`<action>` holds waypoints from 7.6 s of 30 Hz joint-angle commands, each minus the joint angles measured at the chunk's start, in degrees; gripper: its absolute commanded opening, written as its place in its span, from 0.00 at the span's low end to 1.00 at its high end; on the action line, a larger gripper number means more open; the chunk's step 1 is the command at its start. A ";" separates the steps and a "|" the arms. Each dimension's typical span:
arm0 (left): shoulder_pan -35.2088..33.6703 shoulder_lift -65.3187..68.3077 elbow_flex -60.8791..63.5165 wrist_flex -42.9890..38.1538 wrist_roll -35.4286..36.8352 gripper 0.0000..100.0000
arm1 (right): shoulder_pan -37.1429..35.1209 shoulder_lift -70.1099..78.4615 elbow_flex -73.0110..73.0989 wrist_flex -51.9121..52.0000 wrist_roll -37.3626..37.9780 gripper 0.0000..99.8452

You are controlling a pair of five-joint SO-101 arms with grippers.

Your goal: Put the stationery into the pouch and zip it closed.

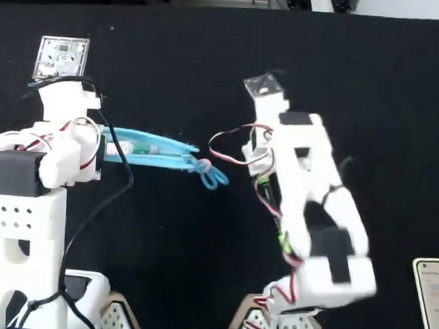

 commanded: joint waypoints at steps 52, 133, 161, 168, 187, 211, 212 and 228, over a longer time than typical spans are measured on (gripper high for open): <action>-0.40 0.26 -0.57 0.18 0.26 0.03 | -32.26 -67.74 35.21 -59.78 -12.22 0.01; -0.57 0.26 -0.57 0.18 0.18 0.03 | 3.52 52.44 -72.31 7.30 10.73 0.12; -0.66 0.26 -0.57 0.18 0.18 0.03 | -0.35 29.23 -76.18 37.01 0.26 0.01; -0.66 0.26 -0.57 0.18 0.18 0.03 | -8.88 -1.98 -54.64 35.87 -0.18 0.01; -0.66 0.26 -0.57 0.18 0.18 0.03 | -30.42 -66.95 -6.55 0.97 -1.85 0.01; -0.66 0.26 0.31 0.09 0.18 0.03 | -43.43 -83.21 31.34 -51.69 -1.41 0.01; -0.66 0.26 0.31 0.09 0.18 0.03 | -43.34 -82.86 32.66 -52.75 -1.41 0.01; -0.66 0.26 0.31 0.09 0.18 0.03 | -43.52 -74.59 27.47 -33.58 -0.53 0.17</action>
